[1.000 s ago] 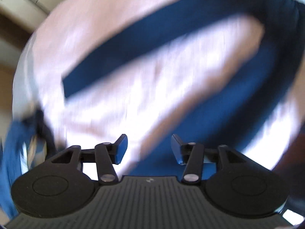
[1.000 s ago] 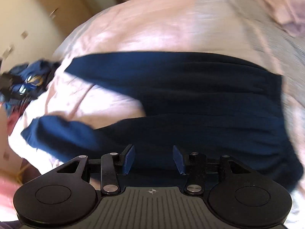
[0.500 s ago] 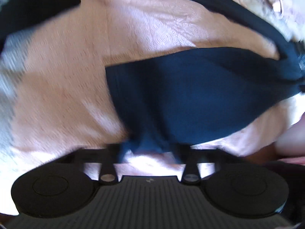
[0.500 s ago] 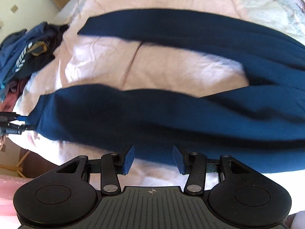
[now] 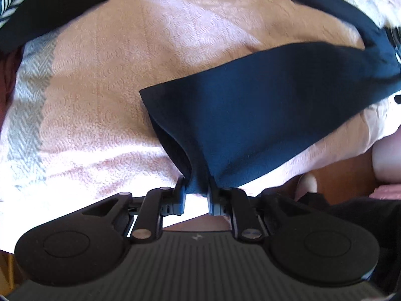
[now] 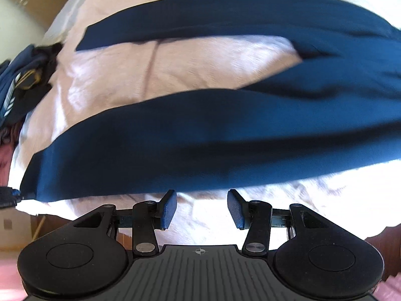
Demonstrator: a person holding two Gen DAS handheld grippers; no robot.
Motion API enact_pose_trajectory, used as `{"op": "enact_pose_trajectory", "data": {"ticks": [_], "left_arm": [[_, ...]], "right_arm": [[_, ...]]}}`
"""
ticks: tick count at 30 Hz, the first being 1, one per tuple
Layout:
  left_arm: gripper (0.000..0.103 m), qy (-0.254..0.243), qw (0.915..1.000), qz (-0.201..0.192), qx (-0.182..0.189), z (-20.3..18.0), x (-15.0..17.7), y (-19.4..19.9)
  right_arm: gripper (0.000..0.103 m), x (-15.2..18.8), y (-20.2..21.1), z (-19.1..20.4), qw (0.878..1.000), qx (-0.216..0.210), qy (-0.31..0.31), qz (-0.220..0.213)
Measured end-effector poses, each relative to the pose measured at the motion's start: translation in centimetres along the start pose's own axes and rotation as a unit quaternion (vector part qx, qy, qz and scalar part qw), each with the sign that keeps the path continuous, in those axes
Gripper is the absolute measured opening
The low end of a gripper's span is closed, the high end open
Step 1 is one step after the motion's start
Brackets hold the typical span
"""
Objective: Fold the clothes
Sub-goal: 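Grasp a sweatpants leg with the left gripper and straighten it on the bed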
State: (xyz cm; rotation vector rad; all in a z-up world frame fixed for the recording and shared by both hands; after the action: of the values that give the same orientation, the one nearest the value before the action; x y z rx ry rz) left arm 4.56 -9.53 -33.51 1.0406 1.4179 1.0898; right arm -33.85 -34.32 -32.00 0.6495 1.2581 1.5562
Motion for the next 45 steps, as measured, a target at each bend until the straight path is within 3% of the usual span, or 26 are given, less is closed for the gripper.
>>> {"op": "enact_pose_trajectory", "data": {"ticks": [1, 4, 8, 13, 15, 16, 17, 19, 24, 25, 28, 31, 32, 35, 39, 45], "left_arm": [[0.021, 0.002, 1.0000, 0.003, 0.000, 0.1, 0.0, 0.4], [0.023, 0.009, 0.9999, 0.000, -0.006, 1.0, -0.1, 2.1], [0.038, 0.020, 0.9994, -0.030, -0.003, 3.1, -2.4, 3.0], [0.051, -0.026, 0.9993, -0.026, -0.001, 4.8, -7.4, -2.1], [0.051, -0.046, 0.9989, -0.010, 0.005, 5.1, -8.2, -4.1], [0.047, -0.055, 0.9985, -0.001, 0.009, 5.1, -8.3, -4.8], [0.028, -0.064, 0.9979, 0.008, 0.013, 5.2, -8.5, -5.6], [0.006, -0.076, 0.9971, 0.002, 0.006, 5.6, -9.1, -5.2], [0.007, -0.010, 0.9982, -0.059, -0.007, 9.0, -11.1, -1.9], [0.007, -0.017, 0.9987, -0.047, -0.006, 8.9, -11.1, -2.5], [0.013, -0.060, 0.9980, -0.008, -0.017, 7.8, -10.5, -4.4], [0.018, -0.091, 0.9941, -0.013, -0.057, 6.6, -10.0, -4.1], [0.024, -0.111, 0.9905, -0.022, -0.078, 5.9, -9.7, -3.3], [0.026, -0.167, 0.9748, -0.051, -0.139, 3.5, -8.8, -1.0], [0.029, -0.231, 0.9558, -0.096, -0.155, -2.8, -6.7, 1.1], [0.030, -0.257, 0.9526, -0.081, -0.140, -13.3, -4.3, -1.1]], "right_arm": [[0.048, -0.1, 0.0, -0.6, 1.000, 0.002, -0.009, -0.002], [0.049, -0.5, 0.0, -2.2, 0.999, 0.009, -0.035, -0.009], [0.049, -0.9, 0.1, -4.5, 0.997, 0.017, -0.071, -0.018], [0.049, -1.5, 0.2, -7.3, 0.993, 0.028, -0.115, -0.029], [0.049, -1.7, 0.2, -8.2, 0.990, 0.034, -0.129, -0.034], [0.049, -1.7, 0.3, -8.4, 0.990, 0.039, -0.130, -0.038], [0.049, -1.8, 0.3, -8.6, 0.989, 0.042, -0.134, -0.042], [0.050, -1.8, 0.3, -9.4, 0.986, 0.048, -0.152, -0.048], [0.050, -2.1, 0.2, -10.8, 0.976, 0.052, -0.198, -0.072], [0.051, -2.1, 0.2, -10.9, 0.975, 0.052, -0.205, -0.076], [0.052, -2.0, 0.1, -11.2, 0.972, 0.049, -0.216, -0.084], [0.052, -1.5, 1.0, -11.8, 0.971, 0.050, -0.216, -0.092], [0.052, -1.3, 1.5, -12.3, 0.970, 0.053, -0.217, -0.097], [0.052, -0.6, 3.3, -14.9, 0.962, 0.061, -0.235, -0.121], [0.052, -0.4, 5.4, -20.0, 0.943, 0.041, -0.280, -0.172], [0.052, -1.8, 7.2, -28.1, 0.922, 0.001, -0.304, -0.239]]}}
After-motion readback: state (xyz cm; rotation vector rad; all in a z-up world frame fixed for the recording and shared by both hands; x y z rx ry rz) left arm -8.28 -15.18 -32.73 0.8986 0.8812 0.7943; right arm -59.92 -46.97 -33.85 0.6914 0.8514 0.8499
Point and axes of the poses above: each gripper's, at about its wrist camera, not at the fingertips, and y roughly against the way its jaws point, z to its left, x to its underside, the point moved 5 cm from there along -y, roughly the way its jaws point, and after that the axes turned 9 degrees about -y, right-handed, at the moved point
